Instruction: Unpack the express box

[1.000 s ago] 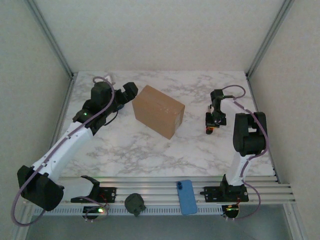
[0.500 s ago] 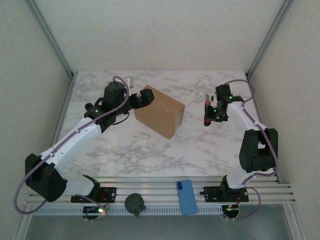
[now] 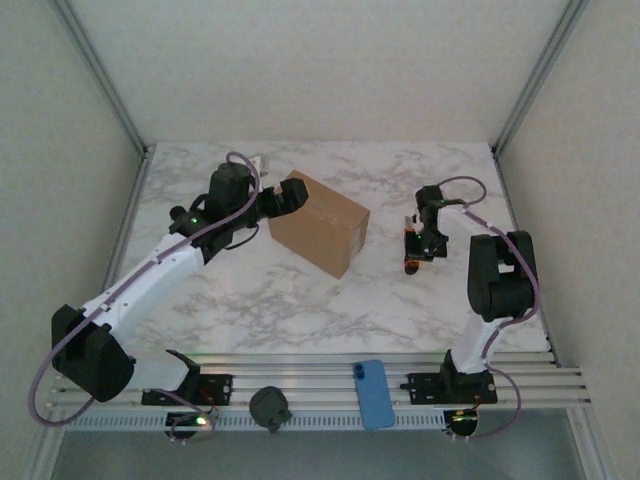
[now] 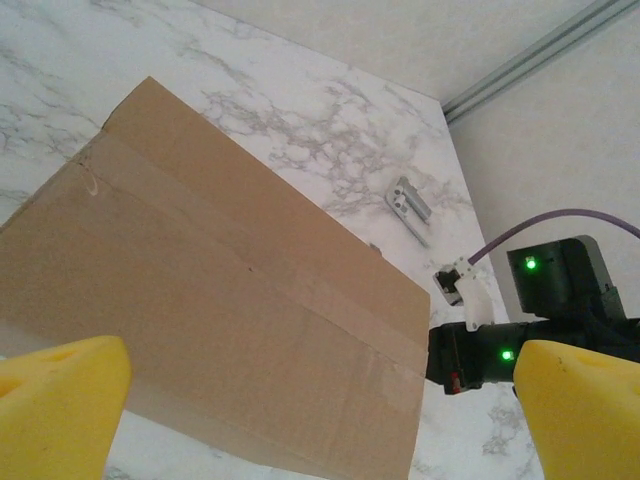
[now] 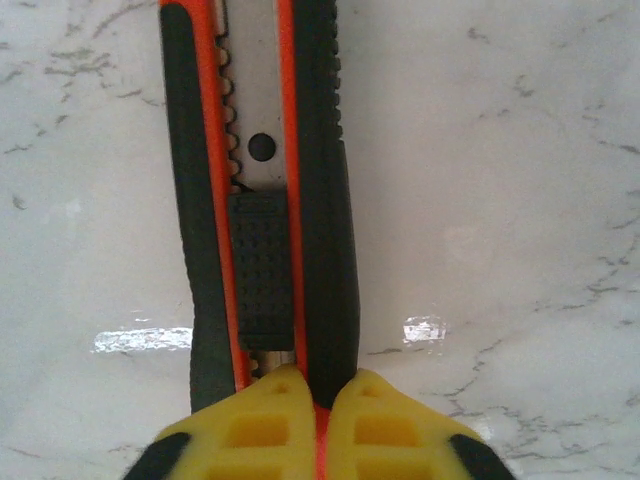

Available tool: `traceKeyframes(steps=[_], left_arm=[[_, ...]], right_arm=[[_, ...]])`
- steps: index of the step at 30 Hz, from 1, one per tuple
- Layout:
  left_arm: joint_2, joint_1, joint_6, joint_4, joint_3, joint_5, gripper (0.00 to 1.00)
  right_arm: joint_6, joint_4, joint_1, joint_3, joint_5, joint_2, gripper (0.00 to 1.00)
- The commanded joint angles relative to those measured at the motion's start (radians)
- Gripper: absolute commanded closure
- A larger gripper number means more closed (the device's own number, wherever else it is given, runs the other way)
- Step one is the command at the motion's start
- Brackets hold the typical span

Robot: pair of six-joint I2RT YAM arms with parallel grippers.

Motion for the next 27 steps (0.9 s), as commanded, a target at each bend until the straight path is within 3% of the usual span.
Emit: traceKeyframes(steps=[1, 6, 9, 16, 27], left_arm=[[0.003, -0.004, 0.021, -0.027, 0.044, -0.029, 0.02], [0.002, -0.004, 0.027, -0.037, 0.054, -0.038, 0.02], [0.002, -0.005, 0.029, -0.037, 0.058, -0.036, 0.01], [0.006, -0.004, 0.036, -0.033, 0.064, -0.031, 0.01], [0.006, -0.005, 0.041, -0.044, 0.060, -0.038, 0.01]], right_arm=[[0.012, -0.047, 0.008, 0.007, 0.029, 0.011, 0.81], [0.026, -0.085, 0.010, 0.030, 0.019, -0.043, 0.48], [0.030, -0.115, 0.012, 0.050, 0.011, -0.072, 0.40], [0.083, -0.124, 0.039, 0.069, -0.006, -0.072, 0.29], [0.198, -0.111, 0.113, 0.127, 0.116, 0.074, 0.26]])
